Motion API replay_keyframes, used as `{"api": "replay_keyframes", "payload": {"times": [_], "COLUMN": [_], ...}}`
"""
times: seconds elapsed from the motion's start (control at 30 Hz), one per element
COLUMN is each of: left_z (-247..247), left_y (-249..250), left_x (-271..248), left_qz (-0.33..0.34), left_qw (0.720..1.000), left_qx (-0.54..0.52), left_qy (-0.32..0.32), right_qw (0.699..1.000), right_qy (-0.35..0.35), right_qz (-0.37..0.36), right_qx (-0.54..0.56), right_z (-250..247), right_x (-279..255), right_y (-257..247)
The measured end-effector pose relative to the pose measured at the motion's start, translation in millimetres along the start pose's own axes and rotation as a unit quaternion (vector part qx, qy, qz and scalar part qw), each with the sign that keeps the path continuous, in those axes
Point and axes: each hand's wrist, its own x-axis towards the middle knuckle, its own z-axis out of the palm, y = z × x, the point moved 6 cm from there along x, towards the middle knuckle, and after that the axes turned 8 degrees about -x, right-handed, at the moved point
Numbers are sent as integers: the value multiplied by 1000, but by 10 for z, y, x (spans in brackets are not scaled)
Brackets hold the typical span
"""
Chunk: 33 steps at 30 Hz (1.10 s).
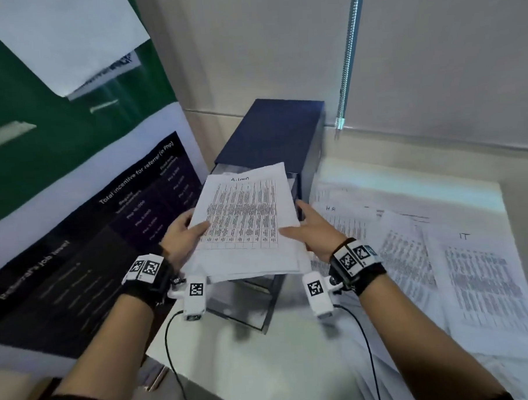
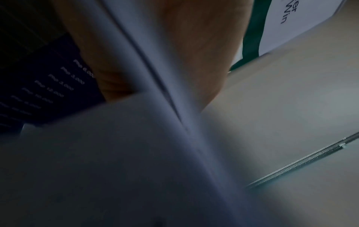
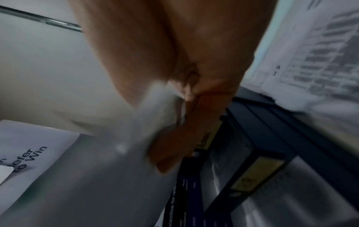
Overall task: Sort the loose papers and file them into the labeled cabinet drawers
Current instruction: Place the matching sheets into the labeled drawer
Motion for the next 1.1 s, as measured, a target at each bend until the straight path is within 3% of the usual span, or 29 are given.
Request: {"api": "replay_keyframes", "payload": {"times": [0.1, 0.2, 0.27, 0.47, 0.57, 0.77, 0.93, 1.1], "left_z": [-197, -255, -285, -481, -458, -427, -355, -256], "left_y": [91, 118, 170, 502, 657, 787, 735, 669], "left_x": [22, -55, -93, 97, 153, 348, 658, 982], "left_qz": [-41, -90, -100, -54, -49, -71, -21, 47], "left_qw": [999, 988, 983, 995, 991, 974, 991, 993], "left_qx": [-2, 105, 115, 35, -67, -136, -60, 77], "left_qy": [14, -63, -104, -74, -101, -164, -120, -79], "right_qw": [999, 995, 992, 985, 983, 977, 982, 997], "right_qy": [41, 84, 65, -43, -21, 47, 125, 33], "right_qz": [-6, 18, 55, 90, 87, 45, 59, 67], "right_qx": [4, 41, 92, 143, 162, 205, 127, -16], "right_z": [148, 184, 268, 619, 623, 534, 415, 539], "right_x": [87, 146, 95, -134, -40, 133, 360, 397], "right_y": [26, 56, 129, 40, -114, -427, -436, -456]}}
